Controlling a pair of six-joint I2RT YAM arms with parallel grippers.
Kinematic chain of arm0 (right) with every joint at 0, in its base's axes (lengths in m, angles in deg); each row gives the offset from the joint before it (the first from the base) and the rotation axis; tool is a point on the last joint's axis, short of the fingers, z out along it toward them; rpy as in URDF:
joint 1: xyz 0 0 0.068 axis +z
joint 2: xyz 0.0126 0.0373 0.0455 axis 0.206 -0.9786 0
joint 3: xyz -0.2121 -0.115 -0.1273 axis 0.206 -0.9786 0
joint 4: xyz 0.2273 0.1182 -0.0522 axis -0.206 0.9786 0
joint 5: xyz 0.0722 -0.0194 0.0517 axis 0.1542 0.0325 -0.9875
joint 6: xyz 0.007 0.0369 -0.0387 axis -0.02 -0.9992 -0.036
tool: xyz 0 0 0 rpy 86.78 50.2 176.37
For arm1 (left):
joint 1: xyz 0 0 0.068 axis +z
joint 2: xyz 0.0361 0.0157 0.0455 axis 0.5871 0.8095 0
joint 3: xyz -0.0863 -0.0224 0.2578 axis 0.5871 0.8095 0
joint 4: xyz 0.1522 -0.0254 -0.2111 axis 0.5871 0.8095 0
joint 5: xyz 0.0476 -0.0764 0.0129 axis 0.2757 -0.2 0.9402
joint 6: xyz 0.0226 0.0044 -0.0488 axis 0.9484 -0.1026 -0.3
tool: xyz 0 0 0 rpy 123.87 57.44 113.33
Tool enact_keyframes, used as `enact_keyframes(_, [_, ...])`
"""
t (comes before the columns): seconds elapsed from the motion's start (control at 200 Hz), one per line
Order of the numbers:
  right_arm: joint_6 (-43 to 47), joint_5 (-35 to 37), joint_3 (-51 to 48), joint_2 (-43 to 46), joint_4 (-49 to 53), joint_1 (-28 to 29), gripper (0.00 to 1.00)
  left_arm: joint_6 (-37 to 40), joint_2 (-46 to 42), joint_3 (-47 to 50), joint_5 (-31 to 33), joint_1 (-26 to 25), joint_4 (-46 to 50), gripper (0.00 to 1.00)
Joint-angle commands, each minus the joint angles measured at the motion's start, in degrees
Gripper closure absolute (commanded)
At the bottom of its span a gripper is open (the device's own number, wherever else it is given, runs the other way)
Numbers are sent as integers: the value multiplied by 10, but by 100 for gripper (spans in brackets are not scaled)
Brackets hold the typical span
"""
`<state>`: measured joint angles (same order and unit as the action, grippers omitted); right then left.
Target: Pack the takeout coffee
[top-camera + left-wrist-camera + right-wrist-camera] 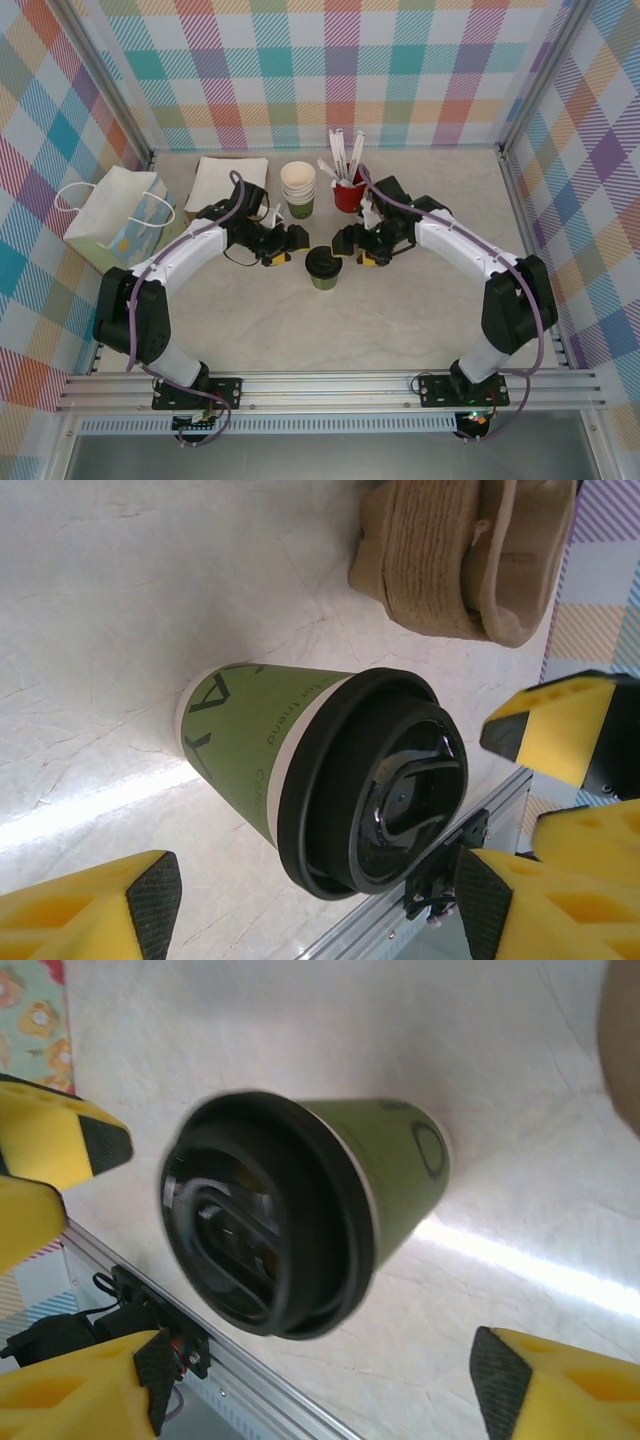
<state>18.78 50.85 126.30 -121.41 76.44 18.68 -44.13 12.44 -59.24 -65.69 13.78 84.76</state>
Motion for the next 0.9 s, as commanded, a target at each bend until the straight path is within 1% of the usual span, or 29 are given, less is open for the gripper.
enact_keyframes(0.0, [-14, -4, -31, 12, 5, -2, 26, 3, 16, 4, -16, -13, -10, 27])
enact_keyframes(0.115, [-21, -11, -42, 11, -3, -1, 32, 2, 29, 1, -12, -21, -15, 28])
enact_keyframes(0.425, [-26, -10, -33, -7, -9, -1, 39, 13, 42, 8, 11, -31, 3, 33])
enact_keyframes(0.895, [-34, -13, -29, -27, -25, 0, 42, 21, 41, 26, 24, -35, 12, 38])
